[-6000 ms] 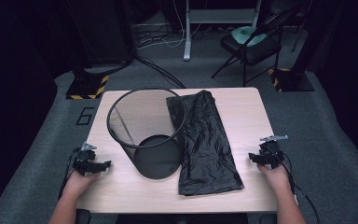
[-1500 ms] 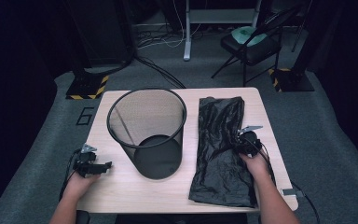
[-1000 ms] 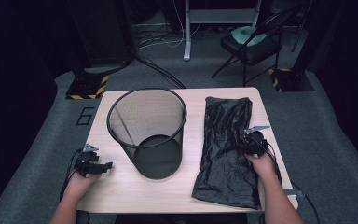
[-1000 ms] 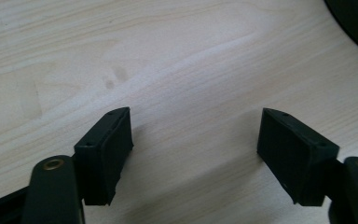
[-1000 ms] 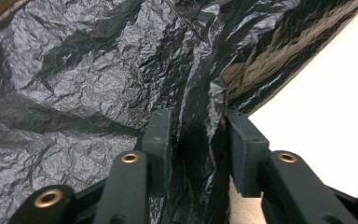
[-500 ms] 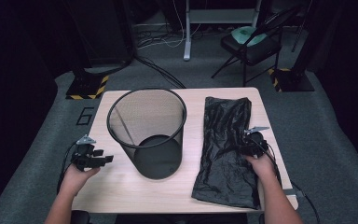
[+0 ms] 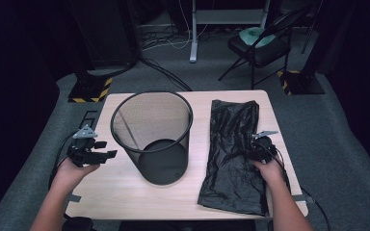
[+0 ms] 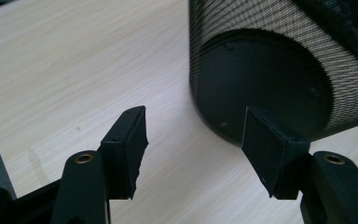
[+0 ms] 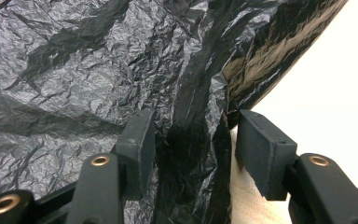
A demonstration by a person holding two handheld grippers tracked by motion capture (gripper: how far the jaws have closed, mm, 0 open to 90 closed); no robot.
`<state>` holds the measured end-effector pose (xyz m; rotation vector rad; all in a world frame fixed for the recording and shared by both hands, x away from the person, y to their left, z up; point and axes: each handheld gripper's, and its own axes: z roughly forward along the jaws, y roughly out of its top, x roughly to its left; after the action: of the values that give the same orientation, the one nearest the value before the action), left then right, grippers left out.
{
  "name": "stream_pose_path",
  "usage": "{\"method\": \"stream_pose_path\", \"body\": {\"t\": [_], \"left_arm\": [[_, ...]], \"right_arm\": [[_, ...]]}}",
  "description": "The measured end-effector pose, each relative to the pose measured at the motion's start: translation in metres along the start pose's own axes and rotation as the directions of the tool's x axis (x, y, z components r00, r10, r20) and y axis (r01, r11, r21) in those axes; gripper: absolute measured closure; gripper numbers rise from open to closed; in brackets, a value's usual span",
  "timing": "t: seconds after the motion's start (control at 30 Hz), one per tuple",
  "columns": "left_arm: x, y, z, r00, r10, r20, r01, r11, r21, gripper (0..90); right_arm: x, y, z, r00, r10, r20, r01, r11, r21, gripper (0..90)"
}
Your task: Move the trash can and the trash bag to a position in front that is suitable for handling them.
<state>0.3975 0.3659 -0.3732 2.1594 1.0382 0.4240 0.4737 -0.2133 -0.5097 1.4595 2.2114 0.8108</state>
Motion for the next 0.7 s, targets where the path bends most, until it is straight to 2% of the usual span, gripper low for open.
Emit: {"method": "stream_pose_path", "body": {"t": [0.2, 0.4, 0.7], "left_arm": [[-0.010, 0.022, -0.022, 0.9990, 0.016, 0.042, -0.015, 0.9996, -0.024, 39.5], [-0.013, 0.043, -0.045, 0.9957, 0.028, 0.088, -0.022, 0.9977, -0.064, 44.2], [-0.007, 0.064, -0.072, 0.9979, 0.041, 0.050, -0.037, 0.9961, -0.080, 39.4]], "right_arm": [[0.000, 0.000, 0.000, 1.0000, 0.000, -0.001, 0.000, 1.000, 0.002, 45.7], [0.000, 0.000, 0.000, 1.0000, -0.002, -0.002, 0.002, 1.000, 0.003, 45.3], [0.000, 0.000, 0.000, 1.0000, -0.003, -0.002, 0.003, 1.000, 0.005, 44.7]]}}
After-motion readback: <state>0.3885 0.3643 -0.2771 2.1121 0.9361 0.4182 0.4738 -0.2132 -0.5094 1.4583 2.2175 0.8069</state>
